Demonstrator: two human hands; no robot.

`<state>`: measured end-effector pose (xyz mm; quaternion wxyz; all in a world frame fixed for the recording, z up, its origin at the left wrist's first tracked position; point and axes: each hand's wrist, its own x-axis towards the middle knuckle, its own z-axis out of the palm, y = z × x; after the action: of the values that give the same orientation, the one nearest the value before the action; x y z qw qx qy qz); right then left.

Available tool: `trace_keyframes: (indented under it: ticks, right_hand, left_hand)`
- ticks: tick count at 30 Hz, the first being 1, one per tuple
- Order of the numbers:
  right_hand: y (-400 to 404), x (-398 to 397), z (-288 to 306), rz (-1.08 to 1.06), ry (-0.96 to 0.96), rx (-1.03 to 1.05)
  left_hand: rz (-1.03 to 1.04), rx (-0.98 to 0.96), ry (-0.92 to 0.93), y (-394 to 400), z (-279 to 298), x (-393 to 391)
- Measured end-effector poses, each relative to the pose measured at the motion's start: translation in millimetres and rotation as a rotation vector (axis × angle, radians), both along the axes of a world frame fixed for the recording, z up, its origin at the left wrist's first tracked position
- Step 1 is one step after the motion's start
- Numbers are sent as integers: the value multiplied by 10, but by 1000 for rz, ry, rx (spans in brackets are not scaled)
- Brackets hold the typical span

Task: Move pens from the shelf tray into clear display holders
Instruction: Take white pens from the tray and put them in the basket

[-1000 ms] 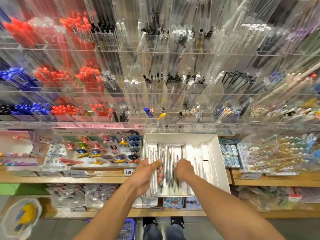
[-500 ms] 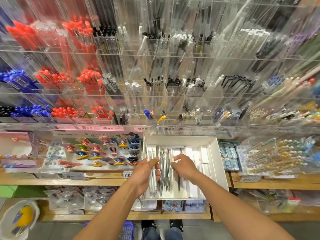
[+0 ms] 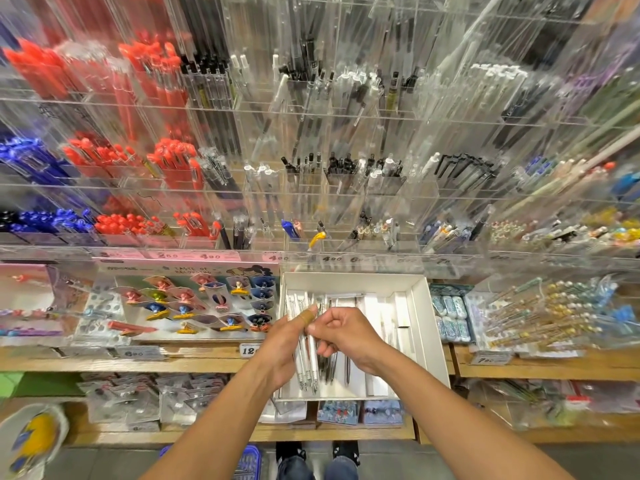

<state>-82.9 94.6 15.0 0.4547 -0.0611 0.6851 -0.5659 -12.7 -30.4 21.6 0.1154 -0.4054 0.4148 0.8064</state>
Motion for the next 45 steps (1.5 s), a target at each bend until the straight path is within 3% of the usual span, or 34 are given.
trace_keyframes:
  ticks: [5,10,13,22,27,33,41,43,45]
  right_hand:
    - [67,-81,-41,59,-35,-10]
    - [95,-247,-423,-98,160,443]
    - [37,-213,-670,35,287,672]
    - [-107,-124,-1003,132,417,902]
    - [-6,-191,-891,98,330,819]
    - [159,-45,-330,-21,90,287]
    - [172,96,-53,106,100,27]
    - [161,-88,-153,87,182,111]
    - [170,-348,-339,109,463,407]
  left_hand:
    - [33,57,-2,-49,-1,27]
    - [107,148,5,-110,-17,40]
    - [105,156,15,-117,-1,56]
    - [93,186,26,-153,-18,79]
    - [97,156,-1,-134,-48,70]
    - [96,46,-13,-59,-31,34]
    - [41,17,-24,47,-25,10]
    - [51,16,-39,28,-60,18]
    - [80,40,-54,-20,-102,38]
